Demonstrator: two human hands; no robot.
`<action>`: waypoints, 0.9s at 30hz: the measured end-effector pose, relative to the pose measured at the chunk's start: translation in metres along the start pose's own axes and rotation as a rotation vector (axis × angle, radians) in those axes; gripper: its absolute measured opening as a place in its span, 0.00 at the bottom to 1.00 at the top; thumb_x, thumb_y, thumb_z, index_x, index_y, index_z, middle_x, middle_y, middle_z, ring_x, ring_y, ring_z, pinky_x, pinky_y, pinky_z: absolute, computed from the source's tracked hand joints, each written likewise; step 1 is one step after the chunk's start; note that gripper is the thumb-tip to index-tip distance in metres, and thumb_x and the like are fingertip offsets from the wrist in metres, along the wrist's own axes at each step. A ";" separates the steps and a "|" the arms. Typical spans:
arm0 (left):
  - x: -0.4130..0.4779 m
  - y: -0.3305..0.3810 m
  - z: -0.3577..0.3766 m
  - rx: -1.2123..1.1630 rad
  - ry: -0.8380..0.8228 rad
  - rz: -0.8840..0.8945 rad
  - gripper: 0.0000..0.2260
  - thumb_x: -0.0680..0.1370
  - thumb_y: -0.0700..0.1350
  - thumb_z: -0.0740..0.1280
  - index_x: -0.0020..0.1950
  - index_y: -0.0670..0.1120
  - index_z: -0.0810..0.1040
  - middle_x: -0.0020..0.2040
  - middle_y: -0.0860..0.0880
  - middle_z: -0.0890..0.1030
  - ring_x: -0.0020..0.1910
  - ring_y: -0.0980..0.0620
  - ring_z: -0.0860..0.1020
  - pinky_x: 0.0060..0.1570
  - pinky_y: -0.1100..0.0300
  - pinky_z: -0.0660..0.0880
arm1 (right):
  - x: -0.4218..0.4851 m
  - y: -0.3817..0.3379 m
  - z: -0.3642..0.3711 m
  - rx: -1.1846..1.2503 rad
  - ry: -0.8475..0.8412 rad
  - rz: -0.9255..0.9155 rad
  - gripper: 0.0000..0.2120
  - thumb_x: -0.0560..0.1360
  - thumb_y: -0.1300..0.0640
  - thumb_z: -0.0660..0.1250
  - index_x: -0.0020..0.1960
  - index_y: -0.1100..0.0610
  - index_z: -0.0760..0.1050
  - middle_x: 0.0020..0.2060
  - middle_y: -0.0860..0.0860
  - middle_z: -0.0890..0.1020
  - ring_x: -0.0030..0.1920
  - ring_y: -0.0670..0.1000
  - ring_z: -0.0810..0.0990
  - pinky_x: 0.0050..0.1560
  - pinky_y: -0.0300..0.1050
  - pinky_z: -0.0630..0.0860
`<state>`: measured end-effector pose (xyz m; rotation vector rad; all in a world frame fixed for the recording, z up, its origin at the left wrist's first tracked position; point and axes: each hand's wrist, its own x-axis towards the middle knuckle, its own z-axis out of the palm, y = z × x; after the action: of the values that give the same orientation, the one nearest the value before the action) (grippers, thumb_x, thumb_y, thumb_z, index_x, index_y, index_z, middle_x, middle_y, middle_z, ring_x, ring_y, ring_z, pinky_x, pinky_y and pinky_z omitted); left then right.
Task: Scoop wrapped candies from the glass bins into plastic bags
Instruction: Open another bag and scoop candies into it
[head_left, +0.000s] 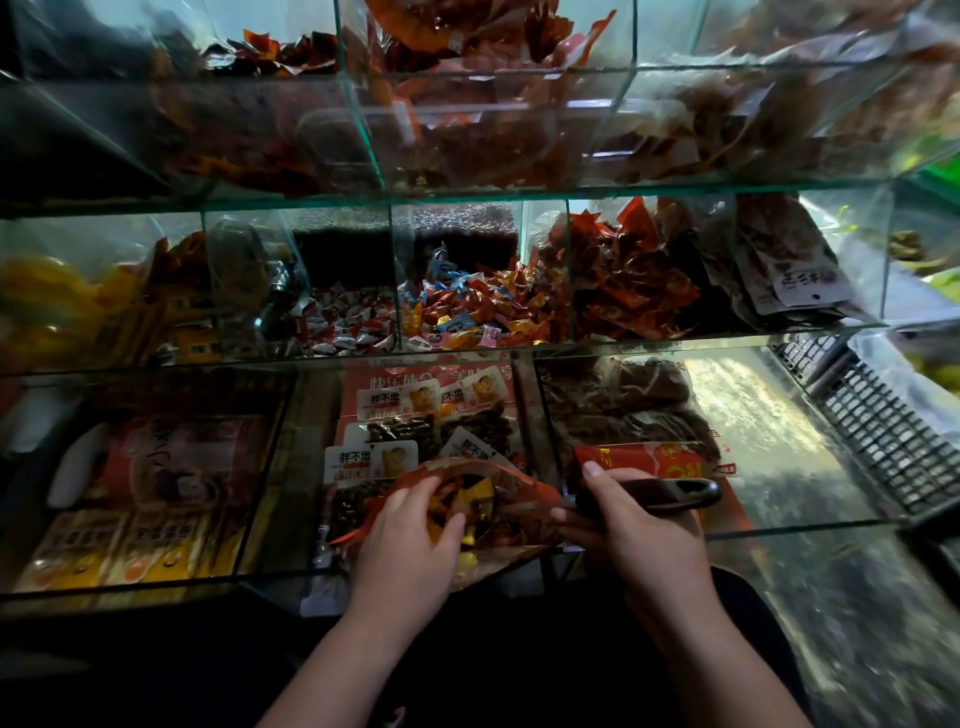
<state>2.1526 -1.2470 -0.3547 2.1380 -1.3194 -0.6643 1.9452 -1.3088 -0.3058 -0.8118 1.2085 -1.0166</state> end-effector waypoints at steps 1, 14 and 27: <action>0.002 0.000 0.002 0.016 -0.045 -0.004 0.28 0.81 0.62 0.61 0.79 0.54 0.63 0.74 0.55 0.67 0.73 0.54 0.66 0.71 0.54 0.67 | -0.002 -0.004 -0.004 -0.001 -0.011 -0.015 0.06 0.78 0.53 0.74 0.42 0.51 0.85 0.39 0.61 0.88 0.43 0.59 0.89 0.39 0.46 0.85; 0.021 0.004 0.036 -0.054 -0.200 0.017 0.30 0.81 0.66 0.53 0.80 0.55 0.58 0.78 0.53 0.65 0.75 0.53 0.65 0.67 0.57 0.64 | 0.019 0.028 -0.032 -0.488 -0.417 0.015 0.12 0.78 0.48 0.73 0.55 0.56 0.81 0.60 0.58 0.84 0.56 0.53 0.86 0.56 0.49 0.83; 0.027 0.003 0.038 -0.131 0.185 0.100 0.23 0.82 0.57 0.63 0.76 0.51 0.69 0.75 0.54 0.68 0.73 0.59 0.62 0.70 0.59 0.58 | 0.009 -0.054 0.002 -0.118 -0.195 -0.179 0.06 0.61 0.63 0.75 0.37 0.55 0.83 0.33 0.63 0.85 0.39 0.67 0.88 0.43 0.60 0.84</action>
<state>2.1370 -1.2791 -0.3840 1.9633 -1.2388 -0.4858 1.9375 -1.3360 -0.2586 -1.1019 1.0499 -0.9914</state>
